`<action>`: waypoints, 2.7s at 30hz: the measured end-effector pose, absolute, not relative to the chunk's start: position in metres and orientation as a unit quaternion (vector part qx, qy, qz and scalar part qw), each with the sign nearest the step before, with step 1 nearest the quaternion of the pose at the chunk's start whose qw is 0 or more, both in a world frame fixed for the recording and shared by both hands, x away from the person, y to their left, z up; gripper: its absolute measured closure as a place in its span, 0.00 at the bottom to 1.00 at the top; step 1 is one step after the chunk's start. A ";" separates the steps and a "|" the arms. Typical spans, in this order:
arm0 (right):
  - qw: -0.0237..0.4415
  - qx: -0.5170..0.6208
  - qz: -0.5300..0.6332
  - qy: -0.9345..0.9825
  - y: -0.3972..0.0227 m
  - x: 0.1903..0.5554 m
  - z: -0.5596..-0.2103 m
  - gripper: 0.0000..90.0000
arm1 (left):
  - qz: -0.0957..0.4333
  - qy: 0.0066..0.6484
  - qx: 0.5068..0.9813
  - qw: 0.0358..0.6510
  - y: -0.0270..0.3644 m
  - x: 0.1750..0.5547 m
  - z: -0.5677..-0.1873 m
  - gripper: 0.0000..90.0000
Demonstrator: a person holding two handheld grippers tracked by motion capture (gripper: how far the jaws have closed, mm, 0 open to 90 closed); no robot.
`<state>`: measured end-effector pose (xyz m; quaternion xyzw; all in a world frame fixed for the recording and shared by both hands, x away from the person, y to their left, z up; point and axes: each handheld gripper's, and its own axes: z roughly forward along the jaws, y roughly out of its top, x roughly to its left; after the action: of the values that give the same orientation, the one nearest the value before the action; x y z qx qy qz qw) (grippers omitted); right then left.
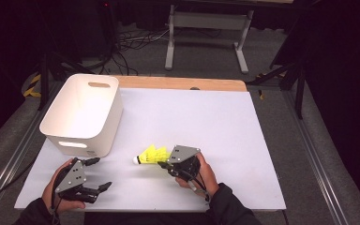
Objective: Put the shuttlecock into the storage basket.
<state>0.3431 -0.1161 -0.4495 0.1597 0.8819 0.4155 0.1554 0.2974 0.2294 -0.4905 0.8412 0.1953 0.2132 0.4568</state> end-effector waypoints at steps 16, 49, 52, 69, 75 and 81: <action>0.170 0.098 0.371 0.907 -0.096 0.333 -0.446 0.95 | 0.177 0.187 0.868 0.425 0.157 0.337 -0.491 0.24; 0.151 0.056 0.337 0.928 -0.079 0.336 -0.431 0.82 | 0.147 0.147 0.895 0.396 0.112 0.362 -0.492 0.57; 0.149 0.060 0.356 0.921 -0.081 0.335 -0.428 0.76 | 0.150 0.146 0.885 0.415 0.113 0.362 -0.491 0.58; 0.174 0.068 0.389 0.902 -0.085 0.322 -0.414 0.31 | 0.169 0.147 0.863 0.454 0.119 0.358 -0.487 0.61; 0.175 0.084 0.411 0.891 -0.090 0.322 -0.408 0.26 | 0.166 0.146 0.860 0.459 0.120 0.358 -0.486 0.61; 0.175 0.091 0.416 0.888 -0.092 0.321 -0.407 0.25 | 0.168 0.144 0.857 0.465 0.122 0.357 -0.485 0.61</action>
<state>0.3212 -0.0917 -0.4066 0.0907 0.8880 0.4156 0.1748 0.3574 0.1216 -0.4853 0.8571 0.1442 0.1682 0.4652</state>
